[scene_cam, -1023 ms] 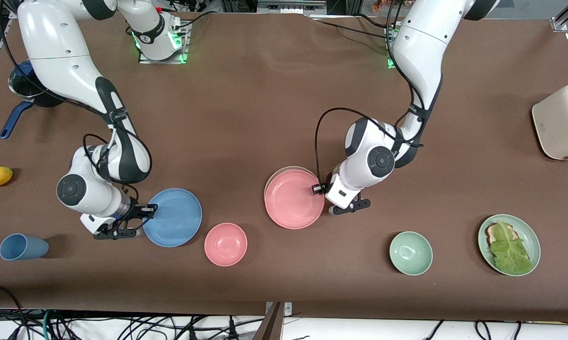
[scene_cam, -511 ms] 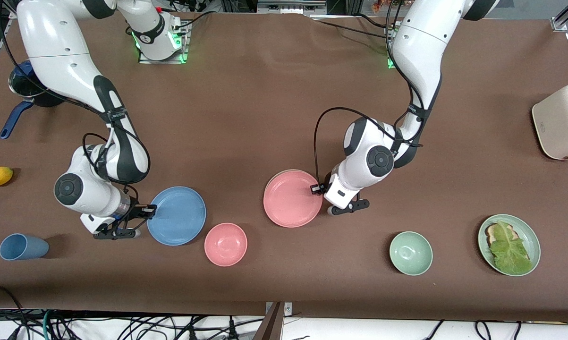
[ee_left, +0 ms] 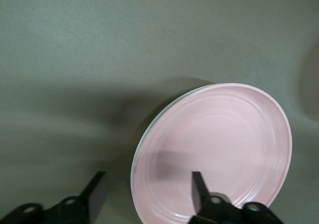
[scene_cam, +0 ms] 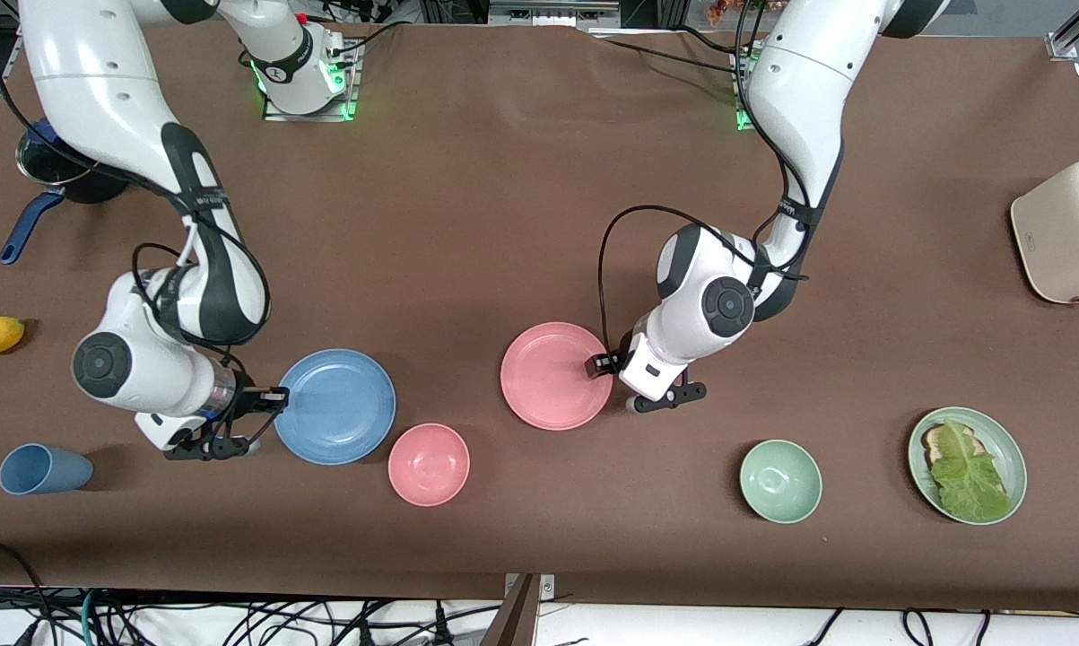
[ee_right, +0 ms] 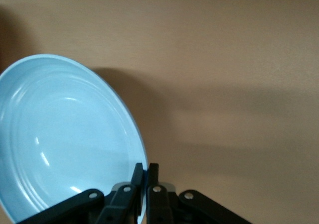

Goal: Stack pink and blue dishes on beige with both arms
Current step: 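Open the left gripper and withdraw while the right gripper lifts the blue plate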

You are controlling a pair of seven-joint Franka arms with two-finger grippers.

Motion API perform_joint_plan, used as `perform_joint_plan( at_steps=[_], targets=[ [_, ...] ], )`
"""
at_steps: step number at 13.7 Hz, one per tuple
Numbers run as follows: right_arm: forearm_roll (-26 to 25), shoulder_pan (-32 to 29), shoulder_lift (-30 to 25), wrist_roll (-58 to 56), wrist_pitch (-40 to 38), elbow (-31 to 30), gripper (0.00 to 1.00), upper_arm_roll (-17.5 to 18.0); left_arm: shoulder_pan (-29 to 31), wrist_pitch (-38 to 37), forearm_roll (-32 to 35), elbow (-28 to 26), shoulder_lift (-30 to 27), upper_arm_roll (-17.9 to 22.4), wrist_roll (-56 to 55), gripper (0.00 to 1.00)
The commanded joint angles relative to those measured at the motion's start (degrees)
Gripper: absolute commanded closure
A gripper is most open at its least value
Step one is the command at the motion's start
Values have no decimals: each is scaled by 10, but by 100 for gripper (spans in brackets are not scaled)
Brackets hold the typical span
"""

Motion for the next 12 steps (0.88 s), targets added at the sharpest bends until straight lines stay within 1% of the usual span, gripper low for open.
perform_joint_plan(
  at_steps=[1, 2, 4, 5, 6, 8, 9, 11, 12],
  targets=[
    [-1, 15, -27, -3, -86, 43, 100, 2, 11, -92, 66, 18, -46, 11, 16, 0],
    [1, 22, -27, 0, -114, 63, 100, 2, 25, -150, 91, 44, -52, 11, 17, 0],
    [6, 39, -27, 2, -132, 83, 100, 3, 56, -267, 99, 110, -52, 10, 38, 0],
    [6, 55, -27, 3, -132, 83, 100, 3, 72, -308, 99, 135, -52, 11, 70, 0],
    [6, 74, -26, 24, -126, 83, 100, 2, 89, -342, 99, 147, -54, 11, 115, 0],
    [6, 110, -20, 119, -110, 84, 100, 2, 138, -366, 99, 147, -75, 10, 194, 0],
    [6, 131, -15, 149, -96, 82, 100, 2, 161, -380, 99, 147, -84, 9, 227, 0],
    [5, 171, -1, 219, -69, 82, 100, 2, 198, -401, 104, 146, -109, 11, 277, 0],
    [5, 188, 7, 257, -49, 82, 100, 2, 216, -413, 118, 145, -126, 10, 292, 0]
  ],
)
